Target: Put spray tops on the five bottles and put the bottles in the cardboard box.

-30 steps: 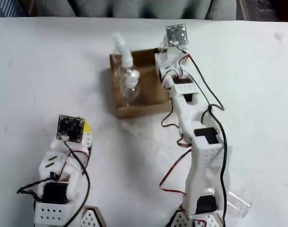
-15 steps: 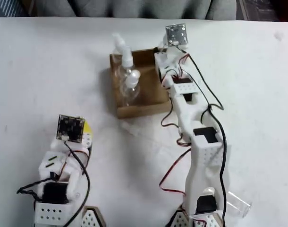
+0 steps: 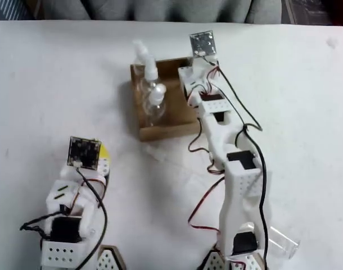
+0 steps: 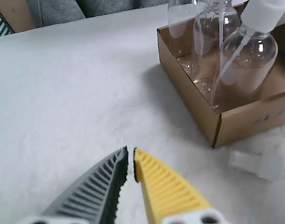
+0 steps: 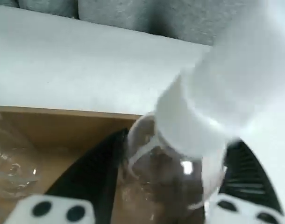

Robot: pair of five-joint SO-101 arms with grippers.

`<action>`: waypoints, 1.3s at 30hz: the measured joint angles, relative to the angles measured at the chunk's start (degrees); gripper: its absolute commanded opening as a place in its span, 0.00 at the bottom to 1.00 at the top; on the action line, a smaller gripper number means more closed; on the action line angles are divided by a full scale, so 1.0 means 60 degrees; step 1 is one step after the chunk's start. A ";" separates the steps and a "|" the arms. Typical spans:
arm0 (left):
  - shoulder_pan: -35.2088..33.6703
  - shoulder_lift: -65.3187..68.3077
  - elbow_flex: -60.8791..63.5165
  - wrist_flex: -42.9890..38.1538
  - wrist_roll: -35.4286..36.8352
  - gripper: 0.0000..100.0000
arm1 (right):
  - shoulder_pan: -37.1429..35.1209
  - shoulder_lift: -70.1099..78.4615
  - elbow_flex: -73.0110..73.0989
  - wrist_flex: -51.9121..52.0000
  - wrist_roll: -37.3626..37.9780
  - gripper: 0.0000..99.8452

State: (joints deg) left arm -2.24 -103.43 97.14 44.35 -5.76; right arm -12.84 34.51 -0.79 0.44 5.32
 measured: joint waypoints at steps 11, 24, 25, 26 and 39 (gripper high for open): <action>0.0000 0.0000 0.0000 0.0000 0.0000 0.02 | -0.0044 0.0000 0.0000 0.0000 0.0000 0.32; 0.0000 0.0000 0.0000 0.0000 0.0000 0.02 | -0.0059 -0.1084 0.0000 0.2110 0.0000 0.32; 0.0000 0.0000 0.0000 0.0000 0.0000 0.02 | -0.0059 -0.1143 0.0000 0.2227 0.0000 0.32; 0.0000 0.0000 0.0000 0.0000 0.0000 0.02 | -0.0073 -0.1216 0.0000 0.2359 0.0000 0.32; 0.0000 0.0000 0.0000 0.0000 0.0000 0.02 | -0.0073 -0.2066 0.0000 0.3487 0.0000 0.32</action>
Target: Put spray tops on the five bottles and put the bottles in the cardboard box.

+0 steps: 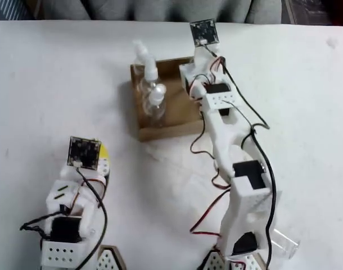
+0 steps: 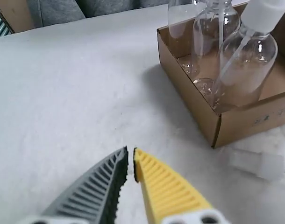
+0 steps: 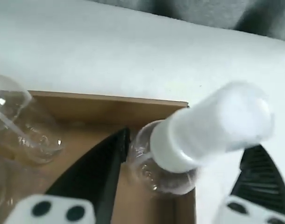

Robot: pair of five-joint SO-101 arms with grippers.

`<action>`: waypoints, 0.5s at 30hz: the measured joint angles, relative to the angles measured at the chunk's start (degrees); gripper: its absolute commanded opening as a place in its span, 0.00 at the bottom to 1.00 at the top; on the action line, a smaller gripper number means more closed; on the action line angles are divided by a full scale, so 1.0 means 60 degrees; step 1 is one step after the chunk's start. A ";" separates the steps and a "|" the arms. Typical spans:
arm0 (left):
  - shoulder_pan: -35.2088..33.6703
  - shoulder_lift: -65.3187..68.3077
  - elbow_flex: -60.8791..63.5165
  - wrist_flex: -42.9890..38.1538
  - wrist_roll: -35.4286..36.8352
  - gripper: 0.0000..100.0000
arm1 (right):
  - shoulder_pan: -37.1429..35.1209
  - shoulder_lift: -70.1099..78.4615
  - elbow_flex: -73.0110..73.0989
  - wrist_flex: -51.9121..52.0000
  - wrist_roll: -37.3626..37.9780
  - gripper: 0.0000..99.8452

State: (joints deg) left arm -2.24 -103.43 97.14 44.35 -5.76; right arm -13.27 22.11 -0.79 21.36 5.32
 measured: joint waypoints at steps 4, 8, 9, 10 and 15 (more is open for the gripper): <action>0.0000 0.0000 0.0000 0.0000 0.0000 0.02 | -0.0044 -0.0396 0.0000 0.0557 0.0000 0.32; 0.0000 0.0000 0.0000 0.0000 0.0000 0.02 | -0.0278 -0.0894 0.0000 0.1436 0.0000 0.32; 0.0000 0.0000 0.0000 0.0000 0.0000 0.02 | -0.0337 -0.1026 0.0000 0.1656 0.0000 0.32; 0.0000 0.0000 0.0000 0.0000 0.0000 0.02 | -0.0381 -0.1158 0.0000 0.1905 0.0000 0.32; 0.0000 0.0000 0.0000 0.0088 0.0000 0.02 | -0.0454 -0.1919 0.0000 0.2989 0.0000 0.32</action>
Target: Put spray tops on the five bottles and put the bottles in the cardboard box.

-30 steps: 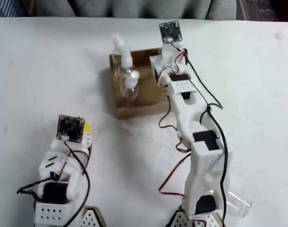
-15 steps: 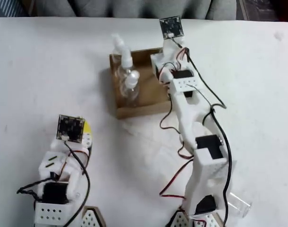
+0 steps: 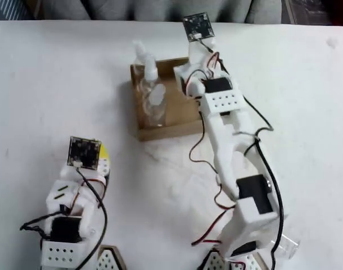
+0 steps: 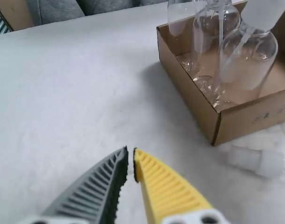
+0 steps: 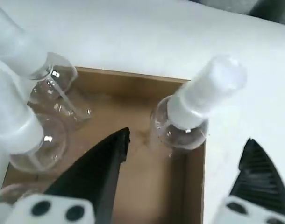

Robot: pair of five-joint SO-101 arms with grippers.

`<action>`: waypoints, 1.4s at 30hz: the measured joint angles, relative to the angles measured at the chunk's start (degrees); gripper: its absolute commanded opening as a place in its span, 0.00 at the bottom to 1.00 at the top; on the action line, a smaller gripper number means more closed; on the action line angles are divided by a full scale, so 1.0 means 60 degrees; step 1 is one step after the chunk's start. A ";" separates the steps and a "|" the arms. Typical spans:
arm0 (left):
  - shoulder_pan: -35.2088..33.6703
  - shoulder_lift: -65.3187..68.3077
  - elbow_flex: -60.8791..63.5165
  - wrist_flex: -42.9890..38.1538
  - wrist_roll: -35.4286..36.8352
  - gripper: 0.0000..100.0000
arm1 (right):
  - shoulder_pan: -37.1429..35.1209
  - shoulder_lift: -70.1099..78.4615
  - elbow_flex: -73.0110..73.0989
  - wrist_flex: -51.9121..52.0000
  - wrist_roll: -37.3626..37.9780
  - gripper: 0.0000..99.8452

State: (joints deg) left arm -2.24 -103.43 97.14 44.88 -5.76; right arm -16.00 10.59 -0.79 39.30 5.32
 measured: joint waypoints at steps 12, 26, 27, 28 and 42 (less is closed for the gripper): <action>0.0000 0.0000 0.0000 0.0117 0.0000 0.02 | 0.0015 -0.2212 0.0000 0.4996 0.0029 0.32; 0.0000 0.0000 0.0000 0.0117 0.0000 0.02 | 0.3326 -0.3751 0.1363 0.9656 0.3678 0.32; 0.0000 0.0000 0.0000 0.0117 0.0000 0.02 | 0.3648 -0.3824 0.1714 0.9656 0.4352 0.32; 0.0000 0.0000 0.0000 0.0117 0.0000 0.02 | 0.3927 -0.3883 0.2037 0.9656 0.4996 0.32; 0.0000 0.0000 0.0000 0.0117 0.0000 0.02 | 0.8117 -0.7033 0.6037 0.9656 1.3348 0.32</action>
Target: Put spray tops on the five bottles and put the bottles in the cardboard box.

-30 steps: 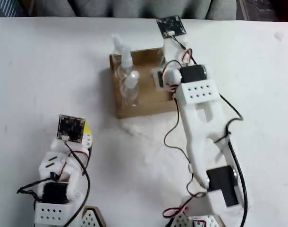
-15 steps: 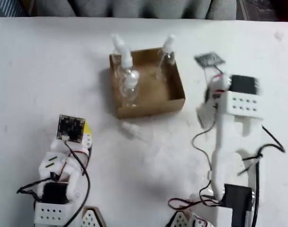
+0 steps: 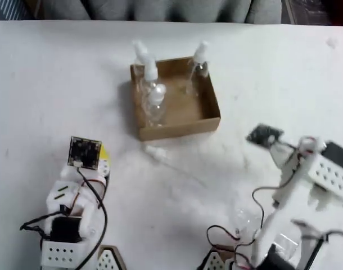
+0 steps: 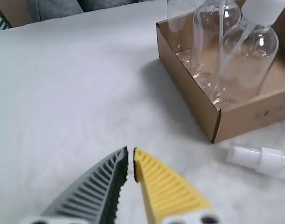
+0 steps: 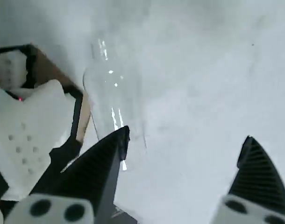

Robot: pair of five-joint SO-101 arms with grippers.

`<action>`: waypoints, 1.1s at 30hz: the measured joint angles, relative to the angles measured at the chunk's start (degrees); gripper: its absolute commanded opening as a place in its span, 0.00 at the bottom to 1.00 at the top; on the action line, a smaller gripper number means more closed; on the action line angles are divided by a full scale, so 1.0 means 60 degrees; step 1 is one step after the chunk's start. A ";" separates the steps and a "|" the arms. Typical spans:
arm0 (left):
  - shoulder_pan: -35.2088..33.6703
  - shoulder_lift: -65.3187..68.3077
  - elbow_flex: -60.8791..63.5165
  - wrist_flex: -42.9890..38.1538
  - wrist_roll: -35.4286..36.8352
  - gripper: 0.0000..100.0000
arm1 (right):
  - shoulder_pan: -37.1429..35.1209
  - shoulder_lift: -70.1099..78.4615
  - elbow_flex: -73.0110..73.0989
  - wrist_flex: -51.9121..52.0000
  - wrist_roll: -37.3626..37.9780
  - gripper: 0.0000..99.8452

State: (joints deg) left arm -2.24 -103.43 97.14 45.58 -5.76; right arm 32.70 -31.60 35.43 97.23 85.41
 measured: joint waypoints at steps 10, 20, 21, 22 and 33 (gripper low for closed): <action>0.0000 0.0000 0.0000 0.0000 0.0000 0.02 | 0.3223 -0.3179 0.2974 0.0000 0.6447 0.32; 0.0000 0.0000 0.0000 0.0000 0.0000 0.02 | 0.2828 -0.3780 0.3590 -0.0088 0.7341 0.32; 0.0000 0.0000 0.0000 0.0000 0.0000 0.02 | 0.2608 -0.3780 0.3634 -0.0103 0.7341 0.32; 0.0000 0.0000 0.0000 0.0000 0.0000 0.02 | 0.2388 -0.3795 0.3678 -0.0132 0.7370 0.32; 0.0000 0.0000 0.0000 0.0176 0.0000 0.02 | 0.0733 -0.3985 0.4689 -0.0806 0.5143 0.32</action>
State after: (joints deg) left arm -2.24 -103.43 97.14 46.64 -5.76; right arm 37.10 -55.52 63.56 92.40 116.26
